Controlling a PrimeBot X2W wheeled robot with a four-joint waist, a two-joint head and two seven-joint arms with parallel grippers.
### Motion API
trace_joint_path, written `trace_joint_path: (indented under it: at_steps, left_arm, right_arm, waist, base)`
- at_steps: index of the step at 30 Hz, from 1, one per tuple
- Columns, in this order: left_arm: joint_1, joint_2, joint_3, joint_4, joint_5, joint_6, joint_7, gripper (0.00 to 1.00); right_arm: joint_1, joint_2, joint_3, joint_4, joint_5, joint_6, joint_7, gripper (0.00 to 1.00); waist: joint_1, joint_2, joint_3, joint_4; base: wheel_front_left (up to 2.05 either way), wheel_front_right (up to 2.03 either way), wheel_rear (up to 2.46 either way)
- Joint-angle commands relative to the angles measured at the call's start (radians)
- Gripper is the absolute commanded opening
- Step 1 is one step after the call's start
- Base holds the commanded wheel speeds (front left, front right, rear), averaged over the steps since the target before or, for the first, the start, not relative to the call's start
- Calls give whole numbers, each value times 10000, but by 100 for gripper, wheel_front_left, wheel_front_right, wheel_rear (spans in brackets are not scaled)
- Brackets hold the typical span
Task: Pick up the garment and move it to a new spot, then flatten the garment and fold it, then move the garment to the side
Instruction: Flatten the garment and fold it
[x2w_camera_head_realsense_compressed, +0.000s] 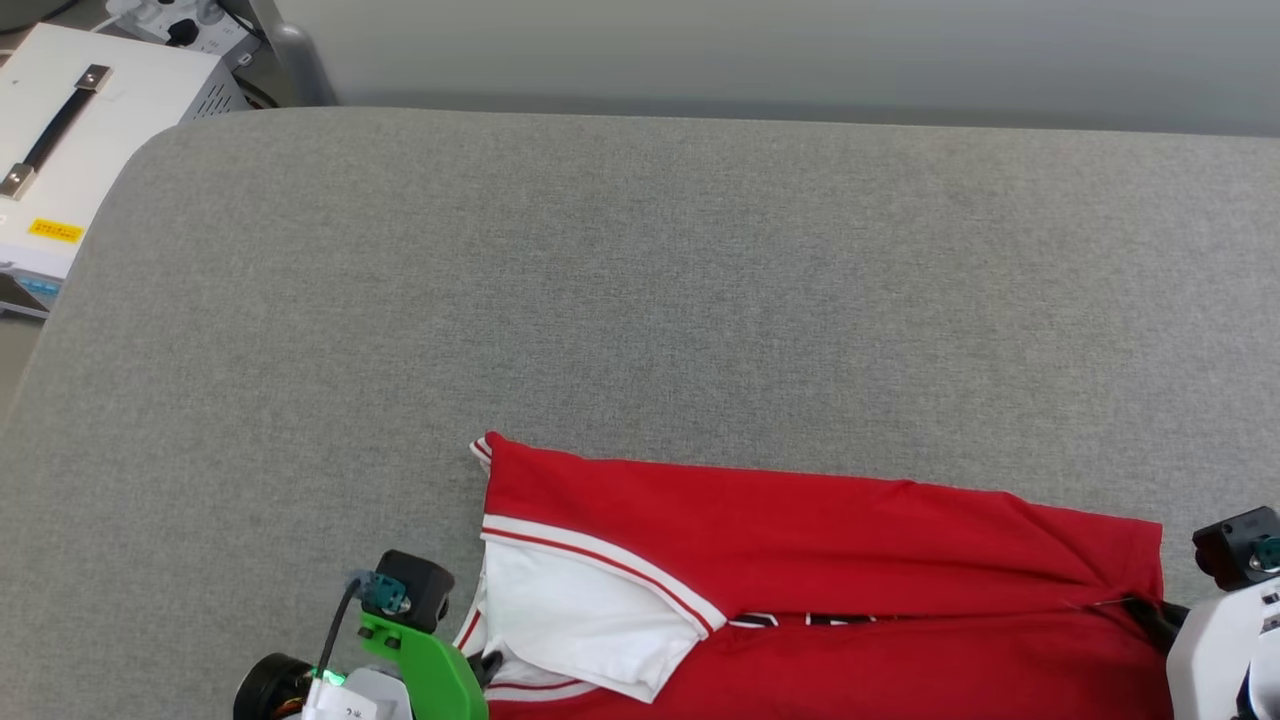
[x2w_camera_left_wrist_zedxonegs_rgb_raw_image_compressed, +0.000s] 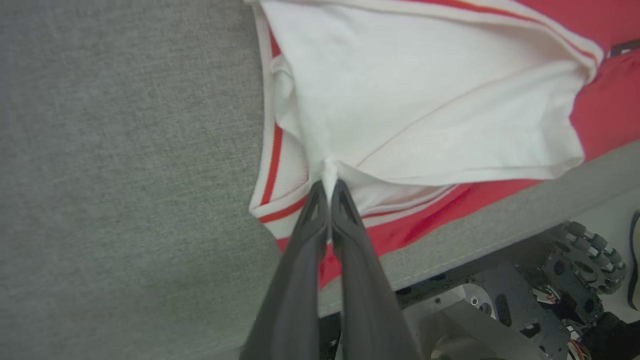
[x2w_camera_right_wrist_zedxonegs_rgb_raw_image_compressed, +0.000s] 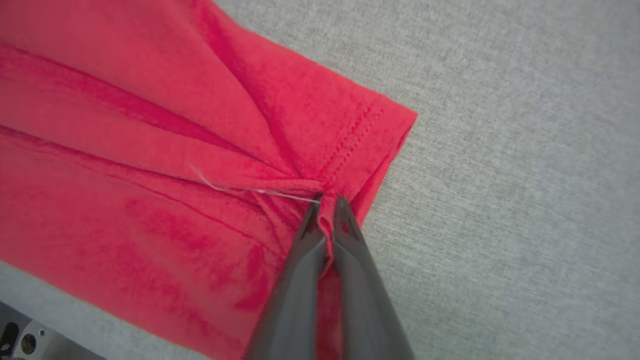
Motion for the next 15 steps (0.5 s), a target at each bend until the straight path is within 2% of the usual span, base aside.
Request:
trace_joint_path:
  at_steps: [1,2,11,15]
  left_arm:
    - [-197,-58,-81,125,208,-98,-24,100]
    - [-186,-116,-114,237,217,-123,-58,100]
    - [-58,-368,71,510,195,-20,-686,100]
    - [-3,-397,413,249,167,110,-1275,100]
  right_arm:
    - [-59,-88,162,73,45,-6,-28,71]
    - [-67,-118,249,163,120,-6,-10,100]
    - [-58,-94,246,377,847,-6,122,100]
    - [78,-2,-272,216,1258,-6,442,100]
  waist:
    - [0,0,-91,-2]
    - [0,0,-162,-8]
    - [0,0,-971,-41]
    - [0,0,-1261,-45]
  base:
    - [0,0,0]
    - [0,0,0]
    - [0,0,0]
    - [0,0,0]
